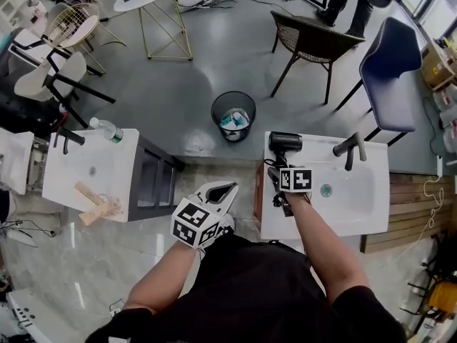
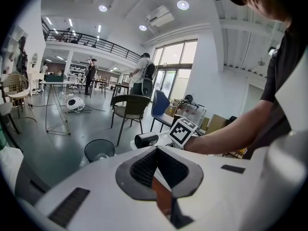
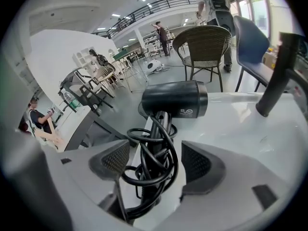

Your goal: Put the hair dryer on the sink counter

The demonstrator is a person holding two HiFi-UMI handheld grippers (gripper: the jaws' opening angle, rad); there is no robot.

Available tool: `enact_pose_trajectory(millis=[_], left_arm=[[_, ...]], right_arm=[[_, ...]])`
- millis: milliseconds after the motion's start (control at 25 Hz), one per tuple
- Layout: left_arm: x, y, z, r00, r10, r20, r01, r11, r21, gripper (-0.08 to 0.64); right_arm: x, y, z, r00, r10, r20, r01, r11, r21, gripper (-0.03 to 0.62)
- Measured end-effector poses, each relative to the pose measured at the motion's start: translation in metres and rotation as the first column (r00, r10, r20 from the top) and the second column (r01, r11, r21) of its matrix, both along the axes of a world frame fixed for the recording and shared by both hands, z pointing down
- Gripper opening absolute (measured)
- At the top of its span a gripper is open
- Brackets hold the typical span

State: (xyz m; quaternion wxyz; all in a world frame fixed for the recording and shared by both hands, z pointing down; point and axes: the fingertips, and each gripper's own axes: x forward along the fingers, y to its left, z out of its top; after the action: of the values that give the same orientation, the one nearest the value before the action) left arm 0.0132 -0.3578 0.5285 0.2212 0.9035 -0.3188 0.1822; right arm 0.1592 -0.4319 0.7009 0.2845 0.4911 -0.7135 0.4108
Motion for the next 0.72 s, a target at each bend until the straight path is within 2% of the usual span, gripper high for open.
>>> enact_pose_trajectory(millis=[480,600,720], left_arm=[[0.033,0.015,-0.009,1.000,-0.002,0.003,0.002,1.000,0.014,0.000],[0.042,0.023,-0.013,1.000,-0.018,0.007,0.017,1.000,0.022,0.000],[0.055,0.029,-0.017,0.999,-0.042,0.006,0.042,0.999,0.031,0.000]], right_arm=[[0.012,0.039,-0.047,0.996,-0.072,0.044,0.068,0.993,0.094,0.305],[0.019,0.052,-0.071,0.991,-0.083,0.101,0.067,0.986,0.151,0.305],[0.027,0.069,-0.104,0.971,-0.141,0.195,0.092,0.966,0.240,0.304]])
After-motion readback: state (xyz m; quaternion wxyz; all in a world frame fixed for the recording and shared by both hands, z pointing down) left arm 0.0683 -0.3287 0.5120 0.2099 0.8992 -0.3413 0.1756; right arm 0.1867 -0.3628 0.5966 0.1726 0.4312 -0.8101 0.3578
